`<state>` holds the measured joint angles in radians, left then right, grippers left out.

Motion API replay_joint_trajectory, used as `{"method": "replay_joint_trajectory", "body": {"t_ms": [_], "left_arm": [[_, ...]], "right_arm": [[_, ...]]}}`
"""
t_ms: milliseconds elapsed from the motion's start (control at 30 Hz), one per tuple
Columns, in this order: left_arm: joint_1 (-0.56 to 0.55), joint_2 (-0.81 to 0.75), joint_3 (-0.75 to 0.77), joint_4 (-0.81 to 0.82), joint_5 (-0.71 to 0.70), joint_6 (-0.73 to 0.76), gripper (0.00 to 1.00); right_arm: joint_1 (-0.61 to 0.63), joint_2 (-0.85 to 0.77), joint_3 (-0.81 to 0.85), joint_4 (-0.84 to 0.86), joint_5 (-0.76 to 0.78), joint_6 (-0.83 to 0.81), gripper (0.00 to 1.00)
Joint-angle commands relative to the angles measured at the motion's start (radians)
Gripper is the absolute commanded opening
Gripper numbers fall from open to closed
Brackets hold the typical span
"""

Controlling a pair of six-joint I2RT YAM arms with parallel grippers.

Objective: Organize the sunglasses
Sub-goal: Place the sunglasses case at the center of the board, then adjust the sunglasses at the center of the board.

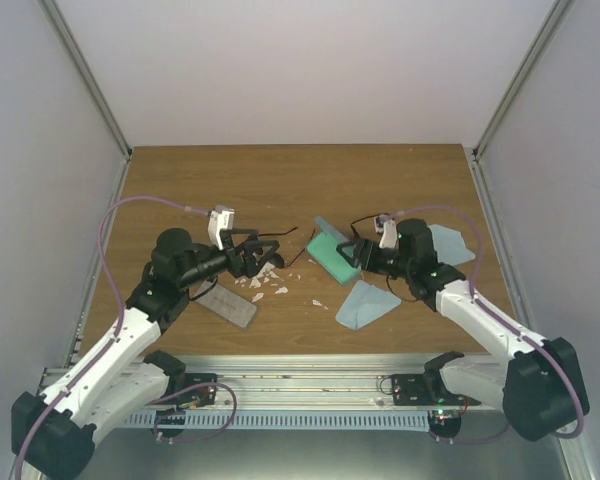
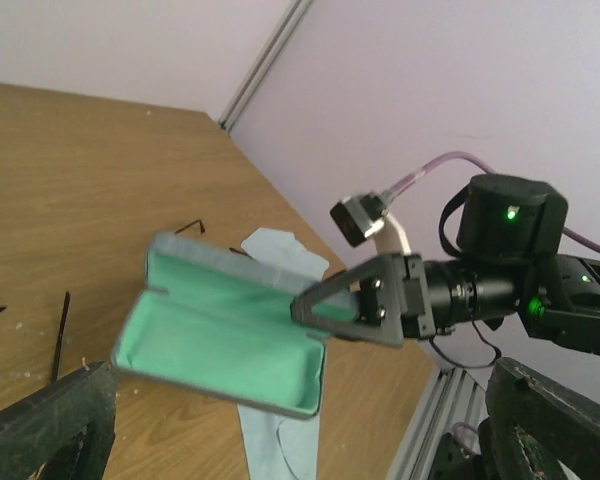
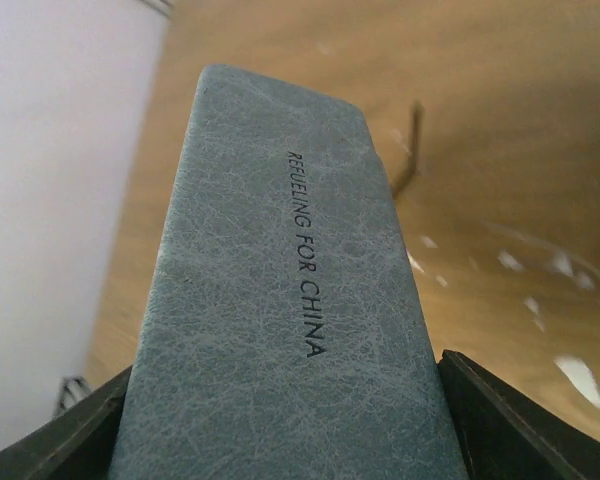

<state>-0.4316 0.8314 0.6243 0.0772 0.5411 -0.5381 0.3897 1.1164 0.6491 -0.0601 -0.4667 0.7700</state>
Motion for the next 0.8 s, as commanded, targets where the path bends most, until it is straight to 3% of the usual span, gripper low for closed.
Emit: {"method": "replay_joint_trajectory", "body": {"t_ms": [0,267,567,767], "left_arm": [[-0.01,0.027,-0.025,0.016,0.006,-0.004,0.99],[-0.014,0.076,-0.028,0.027,-0.006,-0.028,0.99],[-0.013,0.074,-0.024,0.018,-0.009,-0.041,0.99],[-0.015,0.075,-0.023,-0.01,-0.024,-0.036,0.99]], "right_arm": [[-0.006,0.029,-0.062,-0.011,-0.007,-0.136,0.45],[0.016,0.191,-0.112,0.172,-0.116,-0.114,0.45],[0.029,0.458,-0.019,0.413,-0.207,-0.112,0.46],[0.024,0.632,0.116,0.463,-0.297,-0.126,0.56]]}}
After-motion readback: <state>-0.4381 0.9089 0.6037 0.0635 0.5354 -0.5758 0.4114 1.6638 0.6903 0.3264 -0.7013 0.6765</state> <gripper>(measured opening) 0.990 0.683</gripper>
